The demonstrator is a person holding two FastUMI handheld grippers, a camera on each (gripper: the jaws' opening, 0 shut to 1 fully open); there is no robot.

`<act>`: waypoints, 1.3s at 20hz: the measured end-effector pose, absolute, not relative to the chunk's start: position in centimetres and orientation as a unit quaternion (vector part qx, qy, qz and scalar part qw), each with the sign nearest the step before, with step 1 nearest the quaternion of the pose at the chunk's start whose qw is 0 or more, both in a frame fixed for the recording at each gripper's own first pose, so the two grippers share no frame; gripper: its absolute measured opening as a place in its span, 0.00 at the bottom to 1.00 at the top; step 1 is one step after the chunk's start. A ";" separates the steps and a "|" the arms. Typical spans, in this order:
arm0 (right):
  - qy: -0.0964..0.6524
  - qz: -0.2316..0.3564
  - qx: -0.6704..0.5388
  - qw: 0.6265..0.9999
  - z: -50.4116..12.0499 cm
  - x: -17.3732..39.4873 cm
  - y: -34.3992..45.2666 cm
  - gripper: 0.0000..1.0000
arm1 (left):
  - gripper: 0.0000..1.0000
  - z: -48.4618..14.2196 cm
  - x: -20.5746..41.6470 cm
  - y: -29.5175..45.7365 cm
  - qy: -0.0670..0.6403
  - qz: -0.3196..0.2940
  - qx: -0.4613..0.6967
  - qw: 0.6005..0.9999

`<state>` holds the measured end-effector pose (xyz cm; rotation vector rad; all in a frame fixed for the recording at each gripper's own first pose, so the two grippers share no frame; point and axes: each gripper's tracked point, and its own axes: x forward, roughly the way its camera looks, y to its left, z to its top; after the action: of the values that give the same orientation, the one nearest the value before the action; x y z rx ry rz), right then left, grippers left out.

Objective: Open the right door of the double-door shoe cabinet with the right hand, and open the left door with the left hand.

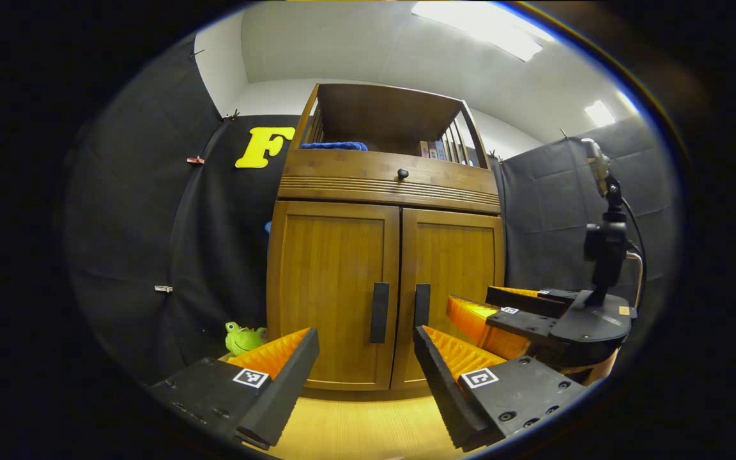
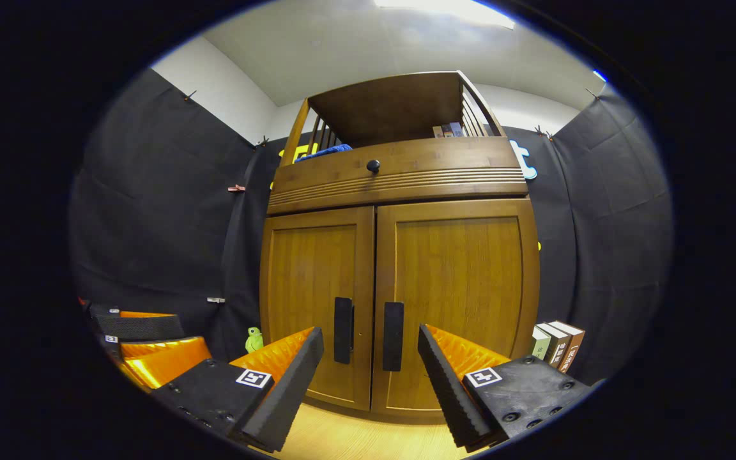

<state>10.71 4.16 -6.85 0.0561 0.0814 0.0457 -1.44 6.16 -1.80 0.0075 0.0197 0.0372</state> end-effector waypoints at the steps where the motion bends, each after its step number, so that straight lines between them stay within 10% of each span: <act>1: 0.042 0.021 0.031 0.998 -7.1 11.4 4.0 0.94 | 0.94 -1.7 -1.5 6.4 0.009 0.020 0.003 1.000; 23: 0.071 -0.014 0.059 0.996 -15.7 23.2 2.2 0.97 | 0.94 -3.9 -1.2 9.4 0.048 0.055 0.004 0.997; 26: 0.073 -0.015 0.046 0.996 -16.7 24.2 2.9 0.80 | 0.94 -4.5 -1.3 10.1 0.059 0.063 0.012 0.996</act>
<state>24.24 2.86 -16.73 0.0926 0.1471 -0.0307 -1.26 10.05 -4.51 0.0245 0.1174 0.1261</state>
